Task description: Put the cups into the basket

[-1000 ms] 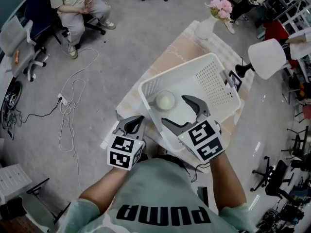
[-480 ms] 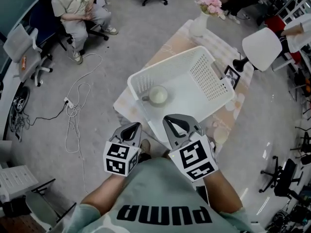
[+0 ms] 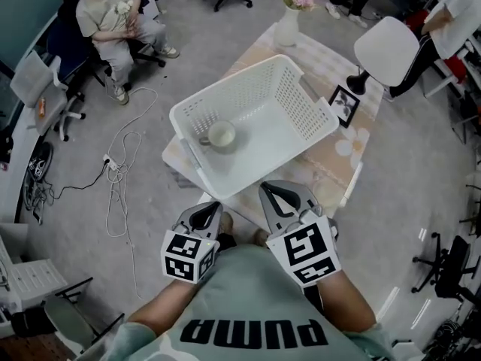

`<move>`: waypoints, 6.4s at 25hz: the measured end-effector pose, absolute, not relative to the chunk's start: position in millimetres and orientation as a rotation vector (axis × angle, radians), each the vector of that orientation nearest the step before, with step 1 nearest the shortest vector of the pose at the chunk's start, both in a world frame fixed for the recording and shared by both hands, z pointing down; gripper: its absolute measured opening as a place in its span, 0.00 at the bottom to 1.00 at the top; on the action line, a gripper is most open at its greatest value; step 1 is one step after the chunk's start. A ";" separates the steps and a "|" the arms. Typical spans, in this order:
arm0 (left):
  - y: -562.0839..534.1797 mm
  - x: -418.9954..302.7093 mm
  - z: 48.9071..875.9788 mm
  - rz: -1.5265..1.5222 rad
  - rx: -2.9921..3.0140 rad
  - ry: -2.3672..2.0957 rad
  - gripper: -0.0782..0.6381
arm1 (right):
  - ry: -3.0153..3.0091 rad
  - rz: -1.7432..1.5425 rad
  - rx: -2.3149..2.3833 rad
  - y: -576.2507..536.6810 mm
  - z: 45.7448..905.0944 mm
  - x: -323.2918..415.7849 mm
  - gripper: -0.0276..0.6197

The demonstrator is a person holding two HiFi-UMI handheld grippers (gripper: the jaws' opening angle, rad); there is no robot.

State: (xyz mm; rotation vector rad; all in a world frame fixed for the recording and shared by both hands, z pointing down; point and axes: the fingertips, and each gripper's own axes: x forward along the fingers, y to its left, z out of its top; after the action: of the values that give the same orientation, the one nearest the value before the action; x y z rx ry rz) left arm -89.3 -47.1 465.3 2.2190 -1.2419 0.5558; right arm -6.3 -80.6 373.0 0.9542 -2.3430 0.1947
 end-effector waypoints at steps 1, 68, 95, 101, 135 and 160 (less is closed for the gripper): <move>-45.9 -79.5 463.3 0.556 2.238 -1.227 0.12 | -2.336 0.200 0.971 -77.9 374.1 2.5 0.07; -96.5 101.6 499.5 0.650 2.406 -1.105 0.12 | -2.064 0.456 1.286 -78.8 508.4 192.2 0.61; -101.1 99.6 533.7 0.687 2.328 -1.108 0.12 | -1.998 0.508 1.246 -93.4 574.6 197.1 0.66; -100.4 98.5 532.7 0.680 2.329 -1.105 0.12 | -1.999 0.498 1.255 -96.6 576.8 199.6 0.66; -117.8 52.1 328.3 0.381 2.561 -1.171 0.12 | -2.301 0.213 1.238 -117.0 331.2 120.5 0.66; -231.9 -26.5 345.5 0.406 2.417 -1.338 0.12 | -2.292 0.238 1.094 -257.3 351.9 37.7 0.66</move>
State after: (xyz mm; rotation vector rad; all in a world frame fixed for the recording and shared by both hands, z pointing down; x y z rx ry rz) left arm -26.5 -231.9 345.5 2.4166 -1.3378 0.4061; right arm 37.7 -257.3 351.9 1.0939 -2.2919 0.2376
